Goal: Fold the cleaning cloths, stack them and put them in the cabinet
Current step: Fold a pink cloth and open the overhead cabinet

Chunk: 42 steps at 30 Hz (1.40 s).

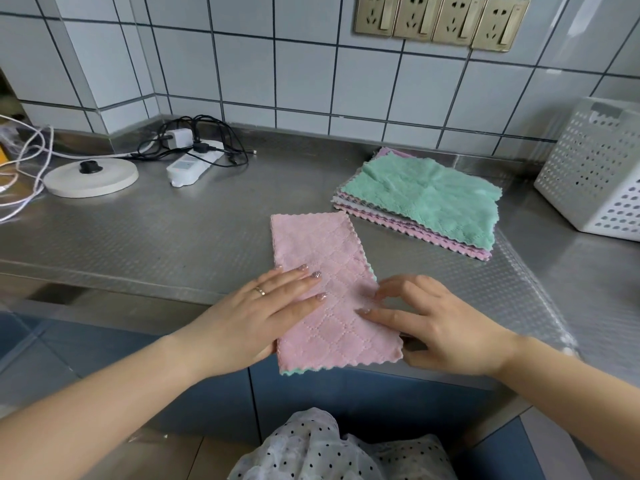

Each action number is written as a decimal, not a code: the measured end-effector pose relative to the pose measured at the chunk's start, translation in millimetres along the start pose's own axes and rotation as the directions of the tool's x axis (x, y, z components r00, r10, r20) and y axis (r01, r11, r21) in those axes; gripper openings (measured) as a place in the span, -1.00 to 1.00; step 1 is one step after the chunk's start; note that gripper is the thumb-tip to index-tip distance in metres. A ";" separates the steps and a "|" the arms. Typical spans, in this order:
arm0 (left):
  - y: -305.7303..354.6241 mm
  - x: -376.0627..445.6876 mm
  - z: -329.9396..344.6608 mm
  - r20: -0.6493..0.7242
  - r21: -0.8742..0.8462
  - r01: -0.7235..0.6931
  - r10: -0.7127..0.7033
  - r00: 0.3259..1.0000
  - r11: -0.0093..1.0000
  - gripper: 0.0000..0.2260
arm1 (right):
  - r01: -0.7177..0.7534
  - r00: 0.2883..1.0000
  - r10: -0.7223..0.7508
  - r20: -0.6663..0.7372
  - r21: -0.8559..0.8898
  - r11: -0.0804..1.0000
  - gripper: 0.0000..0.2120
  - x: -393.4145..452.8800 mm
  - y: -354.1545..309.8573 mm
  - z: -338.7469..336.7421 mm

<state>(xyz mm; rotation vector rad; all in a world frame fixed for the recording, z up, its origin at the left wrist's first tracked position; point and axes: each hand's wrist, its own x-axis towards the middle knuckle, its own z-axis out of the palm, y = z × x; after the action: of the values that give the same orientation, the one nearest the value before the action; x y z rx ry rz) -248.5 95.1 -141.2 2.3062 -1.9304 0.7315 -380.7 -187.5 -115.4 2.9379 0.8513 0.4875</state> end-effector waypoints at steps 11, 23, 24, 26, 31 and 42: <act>-6.7 12.1 -11.6 0.086 -0.564 0.205 -0.190 0.978 0.800 -0.62 | -0.130 0.991 0.135 0.007 0.331 0.935 -0.70 20.4 -0.7 2.2; -53.6 59.5 -6.6 0.380 -0.833 0.553 -0.713 0.589 0.012 -0.33 | -0.809 0.509 0.800 0.319 0.495 0.316 -0.67 134.4 58.7 5.0; -55.4 62.2 -6.3 0.395 -0.816 0.578 -0.711 0.581 0.019 -0.43 | -0.823 0.491 0.805 0.334 0.479 0.304 -0.68 137.5 63.0 7.8; -59.4 67.2 -5.1 0.410 -0.758 0.647 -0.716 0.566 0.078 -0.60 | -0.850 0.462 0.811 0.359 0.438 0.291 -0.73 142.1 67.4 12.1; -70.4 74.7 -0.3 0.470 -0.652 0.744 -0.692 0.548 0.147 -0.55 | -0.809 0.520 0.835 0.180 0.417 0.414 -0.72 146.4 69.7 22.2; -82.2 82.0 -5.1 0.517 -0.274 0.815 -0.637 0.572 0.510 -0.48 | -0.765 0.637 0.757 0.145 0.238 0.599 -0.68 150.8 76.6 34.2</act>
<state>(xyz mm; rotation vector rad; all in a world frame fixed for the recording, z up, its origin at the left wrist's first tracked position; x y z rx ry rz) -163.8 39.7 -84.1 2.6220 -0.7726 -0.2745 -210.0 -171.3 -94.9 3.4445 -0.4838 0.3474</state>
